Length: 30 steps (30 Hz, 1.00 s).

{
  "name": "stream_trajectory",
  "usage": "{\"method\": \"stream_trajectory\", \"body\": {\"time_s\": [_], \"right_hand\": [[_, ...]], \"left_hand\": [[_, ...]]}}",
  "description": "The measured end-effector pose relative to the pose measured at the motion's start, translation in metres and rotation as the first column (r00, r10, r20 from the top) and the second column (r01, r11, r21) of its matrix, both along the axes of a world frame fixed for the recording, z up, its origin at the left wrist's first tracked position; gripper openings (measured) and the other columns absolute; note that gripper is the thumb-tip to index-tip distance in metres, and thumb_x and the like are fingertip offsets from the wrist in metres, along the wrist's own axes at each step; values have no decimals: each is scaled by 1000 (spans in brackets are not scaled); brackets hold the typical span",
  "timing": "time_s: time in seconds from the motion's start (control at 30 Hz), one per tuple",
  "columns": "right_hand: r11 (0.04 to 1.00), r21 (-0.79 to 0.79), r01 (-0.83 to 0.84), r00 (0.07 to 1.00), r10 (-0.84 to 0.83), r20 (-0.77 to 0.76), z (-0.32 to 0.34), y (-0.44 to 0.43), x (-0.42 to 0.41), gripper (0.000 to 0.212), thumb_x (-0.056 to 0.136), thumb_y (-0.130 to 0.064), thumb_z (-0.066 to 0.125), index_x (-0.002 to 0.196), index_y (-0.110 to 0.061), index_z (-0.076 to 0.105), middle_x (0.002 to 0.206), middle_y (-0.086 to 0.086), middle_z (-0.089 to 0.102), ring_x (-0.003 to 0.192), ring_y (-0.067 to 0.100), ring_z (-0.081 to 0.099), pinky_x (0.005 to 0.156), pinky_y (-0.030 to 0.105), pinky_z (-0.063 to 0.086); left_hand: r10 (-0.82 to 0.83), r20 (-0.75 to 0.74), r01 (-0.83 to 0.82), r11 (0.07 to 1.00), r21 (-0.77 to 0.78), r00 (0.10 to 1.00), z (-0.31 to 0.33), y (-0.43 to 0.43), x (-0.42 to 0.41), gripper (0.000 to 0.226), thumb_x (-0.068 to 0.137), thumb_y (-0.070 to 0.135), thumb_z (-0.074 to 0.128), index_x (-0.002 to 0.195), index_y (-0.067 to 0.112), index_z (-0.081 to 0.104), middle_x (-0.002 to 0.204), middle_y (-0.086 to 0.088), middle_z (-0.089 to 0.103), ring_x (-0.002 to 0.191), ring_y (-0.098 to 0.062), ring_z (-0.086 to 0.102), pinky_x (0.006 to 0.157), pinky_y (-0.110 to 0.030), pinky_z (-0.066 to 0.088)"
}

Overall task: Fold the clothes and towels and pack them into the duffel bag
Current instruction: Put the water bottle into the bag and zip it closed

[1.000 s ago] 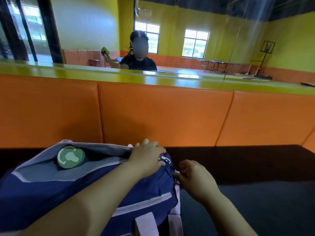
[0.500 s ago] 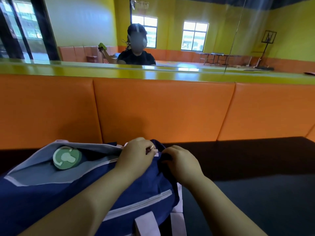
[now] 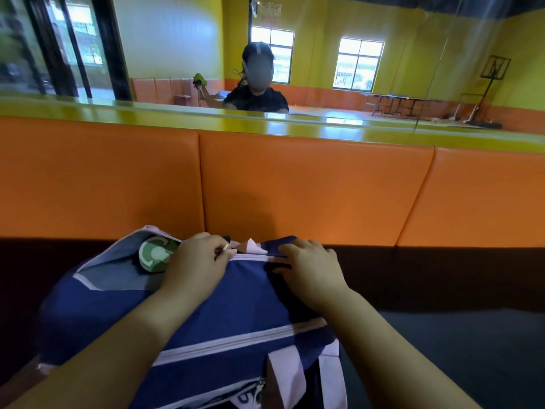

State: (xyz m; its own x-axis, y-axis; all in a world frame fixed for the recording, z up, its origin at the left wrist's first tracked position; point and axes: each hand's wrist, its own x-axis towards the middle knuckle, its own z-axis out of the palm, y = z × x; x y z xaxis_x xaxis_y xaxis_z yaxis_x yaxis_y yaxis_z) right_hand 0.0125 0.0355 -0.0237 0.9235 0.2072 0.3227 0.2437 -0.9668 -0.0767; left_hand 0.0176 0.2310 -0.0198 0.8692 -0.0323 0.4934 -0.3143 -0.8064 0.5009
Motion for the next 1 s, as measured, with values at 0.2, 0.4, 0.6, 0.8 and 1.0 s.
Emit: {"method": "stream_trajectory", "body": {"time_s": [0.2, 0.4, 0.6, 0.8, 1.0], "right_hand": [[997, 59, -53, 998, 54, -29, -4, 22, 3, 22, 93, -17, 45, 104, -18, 63, 105, 4, 62, 95, 29, 59, 68, 37, 47], [996, 17, 91, 990, -89, -108, -4, 21, -6, 17, 90, -12, 44, 99, -16, 58, 105, 3, 60, 93, 27, 57, 64, 34, 39], [992, -79, -103, 993, 107, 41, 10, 92, -3, 31, 88, -19, 48, 119, -16, 55, 117, 5, 53, 110, 30, 47, 81, 38, 39], [971, 10, -237, 971, 237, 2, -5, 122, 7, 18, 92, -20, 50, 105, -17, 63, 105, 5, 57, 98, 28, 56, 65, 34, 41], [992, 33, -123, 992, 122, 43, -18, 104, 6, 16, 94, -24, 48, 101, -23, 62, 103, -3, 57, 98, 22, 56, 52, 30, 32]], "left_hand": [[48, -29, -49, 997, -51, 998, -2, 16, -4, 17, 88, 21, 60, 76, 11, 66, 81, -7, 59, 78, -26, 55, 68, -38, 43], [208, -4, -208, 977, -46, 978, -2, 91, -20, 17, 88, 15, 59, 74, 7, 66, 83, -4, 59, 82, -25, 55, 68, -29, 31], [213, 26, -212, 976, -53, 977, -2, 102, -24, 16, 88, 19, 61, 80, 7, 69, 88, -8, 64, 81, -23, 55, 72, -33, 41], [222, 9, -221, 972, -76, 975, -5, 124, -33, 15, 89, 16, 59, 81, 7, 67, 87, -7, 58, 82, -25, 54, 72, -31, 38], [392, -30, -391, 906, -160, 920, -9, 184, -45, 10, 87, 8, 59, 84, 6, 68, 86, -4, 54, 83, -27, 57, 75, -29, 39]]}}
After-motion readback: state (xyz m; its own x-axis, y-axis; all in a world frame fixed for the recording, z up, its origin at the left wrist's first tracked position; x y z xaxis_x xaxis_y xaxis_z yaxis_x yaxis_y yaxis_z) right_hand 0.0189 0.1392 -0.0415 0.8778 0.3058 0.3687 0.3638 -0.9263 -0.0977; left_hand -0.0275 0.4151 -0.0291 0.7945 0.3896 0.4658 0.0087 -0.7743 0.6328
